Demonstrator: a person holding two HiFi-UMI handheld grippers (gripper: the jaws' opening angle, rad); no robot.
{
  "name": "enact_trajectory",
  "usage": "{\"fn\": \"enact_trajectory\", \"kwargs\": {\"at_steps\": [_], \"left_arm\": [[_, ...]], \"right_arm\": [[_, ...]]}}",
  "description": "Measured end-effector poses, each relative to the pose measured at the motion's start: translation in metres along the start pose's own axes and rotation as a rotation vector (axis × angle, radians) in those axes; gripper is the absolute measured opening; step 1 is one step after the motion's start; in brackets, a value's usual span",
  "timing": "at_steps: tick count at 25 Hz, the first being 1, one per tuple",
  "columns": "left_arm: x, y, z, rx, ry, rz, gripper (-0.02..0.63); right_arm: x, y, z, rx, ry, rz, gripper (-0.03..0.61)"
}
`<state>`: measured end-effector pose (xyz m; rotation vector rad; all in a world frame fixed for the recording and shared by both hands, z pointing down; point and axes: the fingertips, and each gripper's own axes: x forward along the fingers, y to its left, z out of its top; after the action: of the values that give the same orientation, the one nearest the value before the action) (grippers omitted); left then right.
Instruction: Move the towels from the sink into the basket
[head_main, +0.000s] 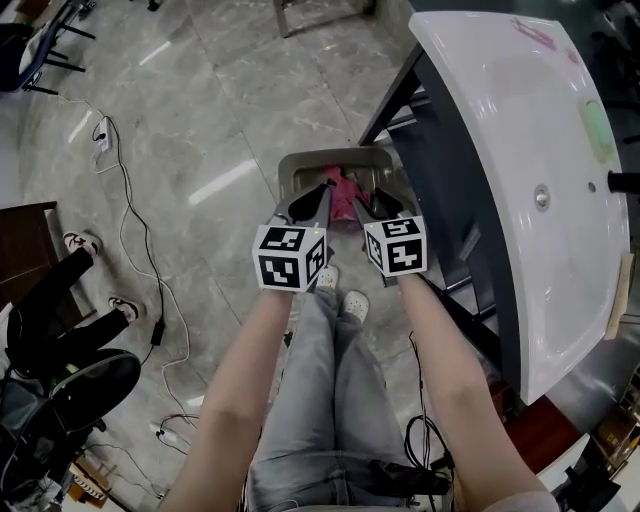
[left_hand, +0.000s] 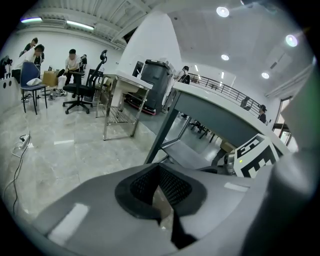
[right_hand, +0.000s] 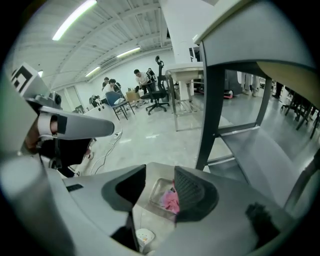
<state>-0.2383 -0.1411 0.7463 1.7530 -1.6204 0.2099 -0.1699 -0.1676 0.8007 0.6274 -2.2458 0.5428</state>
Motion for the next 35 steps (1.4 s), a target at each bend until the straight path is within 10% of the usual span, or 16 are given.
{"fn": "enact_trajectory", "kwargs": {"at_steps": [7, 14, 35], "left_arm": [[-0.015, -0.018, 0.004, 0.035, -0.016, -0.018, 0.006], [-0.036, -0.047, 0.019, 0.046, -0.056, -0.036, 0.006], [-0.112, -0.152, 0.118, 0.152, -0.2, -0.084, 0.006]], "right_arm": [[-0.029, 0.005, 0.006, 0.034, -0.045, -0.011, 0.173], [-0.075, 0.018, 0.014, 0.019, -0.083, -0.032, 0.019], [-0.252, 0.034, 0.12, -0.084, -0.353, -0.062, 0.017]]}}
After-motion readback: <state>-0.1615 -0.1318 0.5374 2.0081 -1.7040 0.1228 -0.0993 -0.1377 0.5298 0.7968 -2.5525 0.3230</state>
